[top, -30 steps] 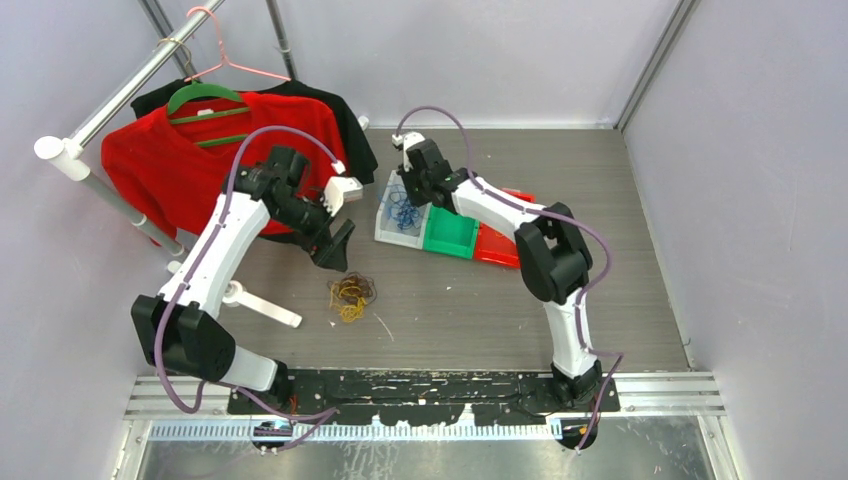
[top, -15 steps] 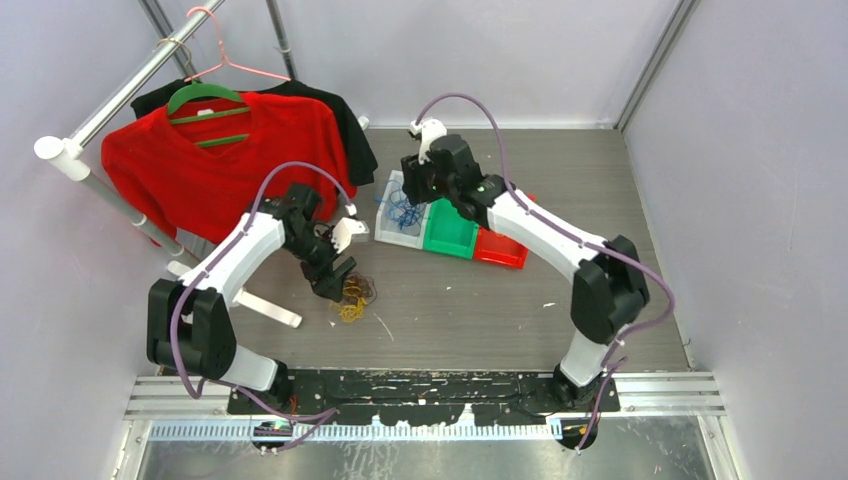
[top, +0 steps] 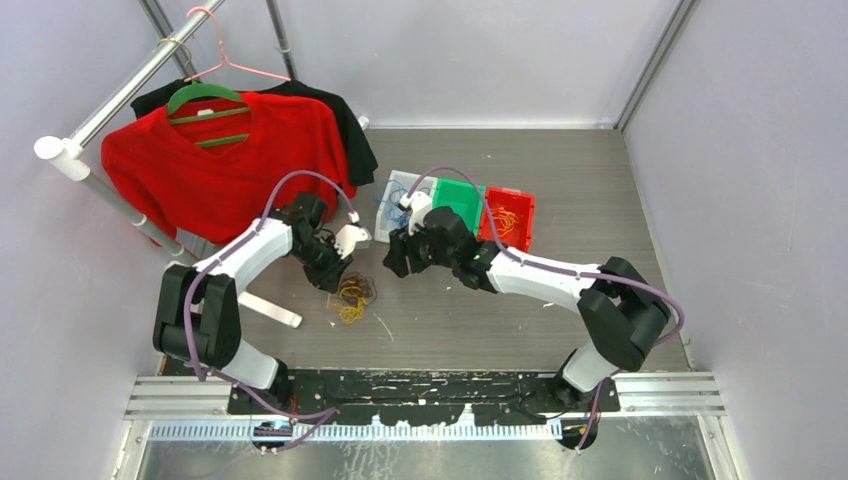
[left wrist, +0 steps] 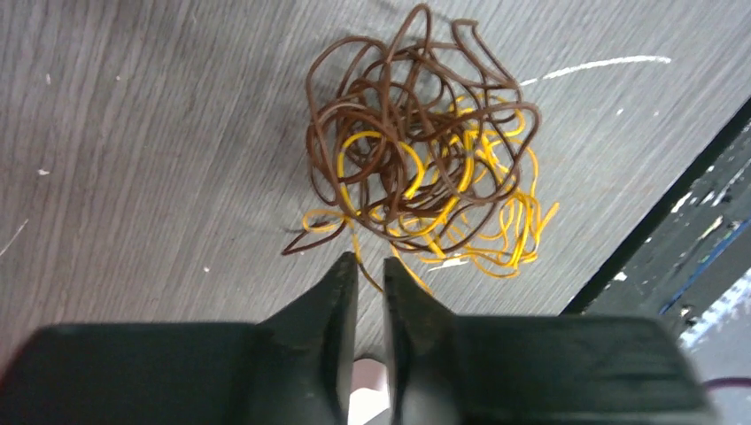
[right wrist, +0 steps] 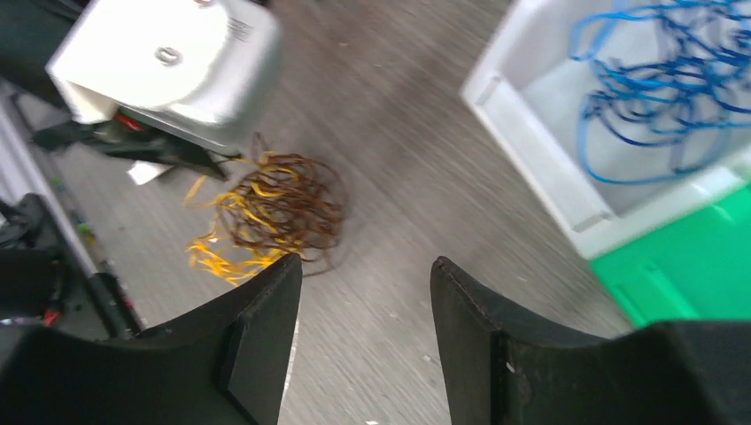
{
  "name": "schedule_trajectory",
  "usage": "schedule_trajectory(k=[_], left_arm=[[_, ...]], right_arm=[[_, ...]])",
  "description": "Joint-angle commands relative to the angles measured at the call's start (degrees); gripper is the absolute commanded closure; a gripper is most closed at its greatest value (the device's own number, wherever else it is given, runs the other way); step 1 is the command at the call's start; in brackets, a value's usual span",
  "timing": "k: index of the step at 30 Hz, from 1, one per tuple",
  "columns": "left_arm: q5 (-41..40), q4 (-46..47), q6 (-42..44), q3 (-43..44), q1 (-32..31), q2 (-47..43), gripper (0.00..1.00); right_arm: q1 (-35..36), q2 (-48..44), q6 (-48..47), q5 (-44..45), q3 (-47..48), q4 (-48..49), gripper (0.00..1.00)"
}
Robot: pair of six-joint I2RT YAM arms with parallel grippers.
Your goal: Untangle the cables
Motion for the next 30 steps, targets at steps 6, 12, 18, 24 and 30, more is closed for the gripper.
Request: schedule_trajectory(k=[6,12,18,24,30], left_arm=[[2.1,1.4,-0.3,-1.2,-0.1,-6.0,1.0],[0.6,1.2,0.1,-1.9,-0.2,-7.5,1.0],[-0.1,0.9,1.1,-2.4,-0.1,-8.0,1.0],[-3.1,2.6,3.3,-4.4,-0.1,-8.7,1.0],[-9.0,6.4,7.1,-7.7,-0.1,-9.0,1.0]], right_arm=[[4.2,9.1,0.4,-13.5,3.0,15.5,0.34],[4.2,15.9,3.3,-16.4,4.5,19.0,0.36],[4.1,16.5,7.1,-11.2,2.0,23.7,0.77],[2.1,9.4,9.5,-8.7,-3.2,23.4,0.99],[-0.8,-1.8,9.7,-6.2,-12.5,20.9,0.99]])
